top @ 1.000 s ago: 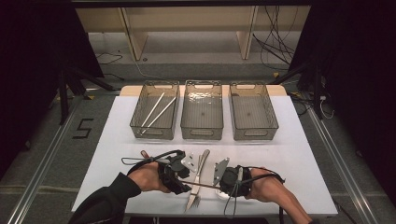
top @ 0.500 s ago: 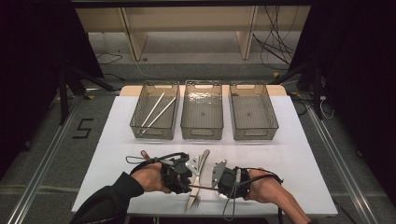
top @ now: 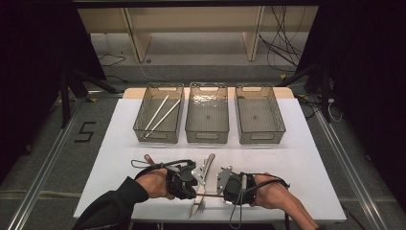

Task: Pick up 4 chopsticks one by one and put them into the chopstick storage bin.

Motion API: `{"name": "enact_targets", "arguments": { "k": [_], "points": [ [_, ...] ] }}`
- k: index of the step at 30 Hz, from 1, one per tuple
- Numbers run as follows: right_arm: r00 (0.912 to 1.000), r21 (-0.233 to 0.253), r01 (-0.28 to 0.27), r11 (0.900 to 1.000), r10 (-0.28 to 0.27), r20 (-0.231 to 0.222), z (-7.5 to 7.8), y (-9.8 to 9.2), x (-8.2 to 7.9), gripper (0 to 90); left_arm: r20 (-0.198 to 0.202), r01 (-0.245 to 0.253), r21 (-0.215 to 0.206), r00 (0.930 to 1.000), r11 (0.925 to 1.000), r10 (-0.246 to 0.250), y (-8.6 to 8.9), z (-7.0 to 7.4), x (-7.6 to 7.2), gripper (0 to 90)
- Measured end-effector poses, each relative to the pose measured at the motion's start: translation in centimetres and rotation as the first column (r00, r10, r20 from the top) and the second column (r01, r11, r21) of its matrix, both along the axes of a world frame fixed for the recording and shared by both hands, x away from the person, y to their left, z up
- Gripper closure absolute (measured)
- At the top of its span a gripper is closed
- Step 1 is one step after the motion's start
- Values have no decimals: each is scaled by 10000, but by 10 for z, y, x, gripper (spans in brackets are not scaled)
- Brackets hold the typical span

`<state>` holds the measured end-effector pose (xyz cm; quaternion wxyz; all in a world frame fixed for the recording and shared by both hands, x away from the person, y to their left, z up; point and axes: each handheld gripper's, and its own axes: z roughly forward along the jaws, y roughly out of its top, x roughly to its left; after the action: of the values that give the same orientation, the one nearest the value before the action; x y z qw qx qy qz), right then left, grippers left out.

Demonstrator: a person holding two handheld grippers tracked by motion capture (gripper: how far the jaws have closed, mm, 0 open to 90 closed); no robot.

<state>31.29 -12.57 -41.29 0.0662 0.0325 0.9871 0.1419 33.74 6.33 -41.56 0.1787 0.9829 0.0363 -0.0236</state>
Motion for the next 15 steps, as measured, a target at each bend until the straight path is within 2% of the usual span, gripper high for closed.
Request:
{"name": "enact_targets", "arguments": {
  "k": [5, 9, 13, 15],
  "points": [
    [9998, 196, 200, 9996, -199, -44, 3, -3, 2, 809, -41, 67, -92, 10000, 9999, -67, 1, 2, -1, 851],
    [9977, 404, 665, 9970, -671, 133, 9, -9, 5, 656, 16, -172, -66, 9999, 9998, 172, 6, 2, 2, 853],
    [9881, 1097, 1527, 9822, -1537, 10, 18, -21, 10, 530, 147, -471, -82, 9988, 9989, 472, 13, 6, 7, 853],
    [9792, 1464, 2016, 9685, -2030, -57, 23, -29, 13, 491, 292, -703, -60, 9971, 9975, 705, 17, 8, 9, 853]
  ]
}}
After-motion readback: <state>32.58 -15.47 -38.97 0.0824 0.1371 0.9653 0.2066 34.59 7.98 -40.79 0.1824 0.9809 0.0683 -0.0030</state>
